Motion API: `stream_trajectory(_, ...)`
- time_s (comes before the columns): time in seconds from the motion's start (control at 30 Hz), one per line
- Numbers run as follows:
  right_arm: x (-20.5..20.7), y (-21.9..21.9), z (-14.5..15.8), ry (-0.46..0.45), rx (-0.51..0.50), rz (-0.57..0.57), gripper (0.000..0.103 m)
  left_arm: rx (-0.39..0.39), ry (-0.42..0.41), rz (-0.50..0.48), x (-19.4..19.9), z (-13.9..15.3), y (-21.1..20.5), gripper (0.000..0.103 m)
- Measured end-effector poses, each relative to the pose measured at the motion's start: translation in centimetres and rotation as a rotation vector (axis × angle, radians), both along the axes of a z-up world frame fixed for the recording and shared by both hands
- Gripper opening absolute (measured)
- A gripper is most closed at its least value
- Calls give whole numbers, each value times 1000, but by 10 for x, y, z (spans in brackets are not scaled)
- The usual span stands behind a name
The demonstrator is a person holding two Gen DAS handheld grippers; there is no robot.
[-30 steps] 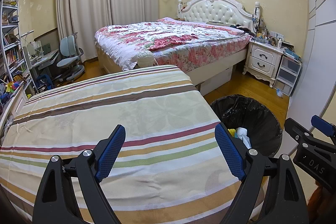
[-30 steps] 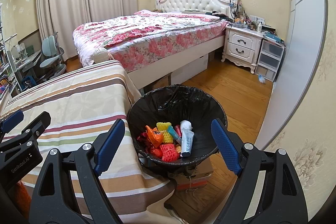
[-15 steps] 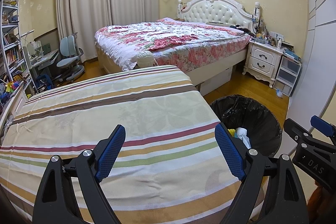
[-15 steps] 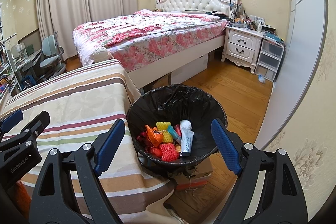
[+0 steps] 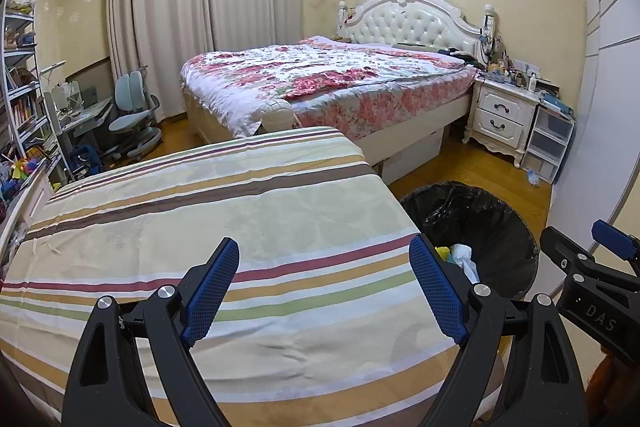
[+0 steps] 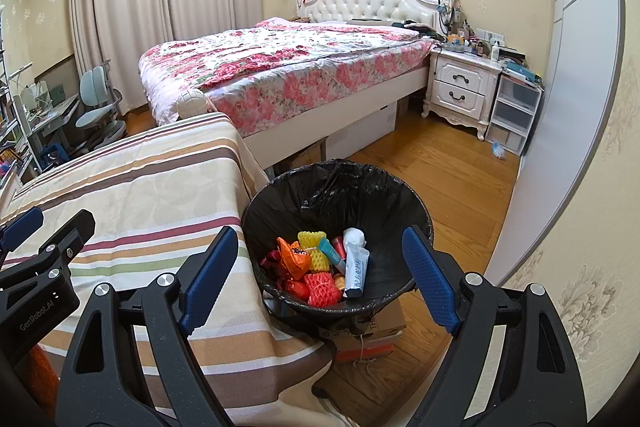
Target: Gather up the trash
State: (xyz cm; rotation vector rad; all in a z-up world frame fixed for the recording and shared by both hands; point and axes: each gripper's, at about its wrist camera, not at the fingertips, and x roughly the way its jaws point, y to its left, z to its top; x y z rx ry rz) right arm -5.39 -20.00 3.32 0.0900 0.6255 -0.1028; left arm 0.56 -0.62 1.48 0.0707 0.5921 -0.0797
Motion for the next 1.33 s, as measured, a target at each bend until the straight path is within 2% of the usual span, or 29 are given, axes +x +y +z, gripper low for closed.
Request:
stream_trajectory(0.47,0,0,0,0,0,0,82,-9,-26,-11,0,3,-1,84)
stream_trajectory(1.33,1,3,-3,5,-3,8,82,-16,-18,-3,4,-2,0,84)
